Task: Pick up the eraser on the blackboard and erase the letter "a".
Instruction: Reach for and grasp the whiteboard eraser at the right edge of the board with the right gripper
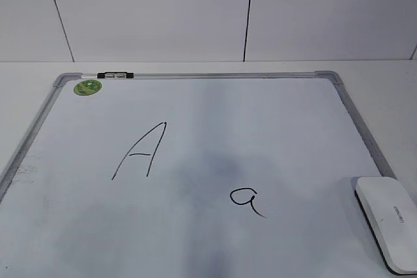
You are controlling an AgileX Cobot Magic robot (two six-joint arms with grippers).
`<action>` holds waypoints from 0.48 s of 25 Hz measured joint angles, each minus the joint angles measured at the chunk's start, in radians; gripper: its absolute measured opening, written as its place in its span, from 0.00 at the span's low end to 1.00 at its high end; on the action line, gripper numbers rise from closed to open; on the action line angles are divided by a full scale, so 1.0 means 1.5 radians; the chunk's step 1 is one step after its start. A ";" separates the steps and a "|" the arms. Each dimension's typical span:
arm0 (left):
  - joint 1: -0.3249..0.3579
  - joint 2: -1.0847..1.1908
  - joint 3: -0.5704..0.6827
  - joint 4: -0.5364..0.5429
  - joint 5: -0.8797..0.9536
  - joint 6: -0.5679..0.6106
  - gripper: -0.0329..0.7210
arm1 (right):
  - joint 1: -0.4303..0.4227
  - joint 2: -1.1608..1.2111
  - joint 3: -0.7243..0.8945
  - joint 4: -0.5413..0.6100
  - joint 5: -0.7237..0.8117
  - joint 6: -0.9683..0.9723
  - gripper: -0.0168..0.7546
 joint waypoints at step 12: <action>0.000 0.000 0.000 0.000 0.000 0.000 0.54 | 0.000 0.238 -0.064 0.040 0.065 0.000 0.75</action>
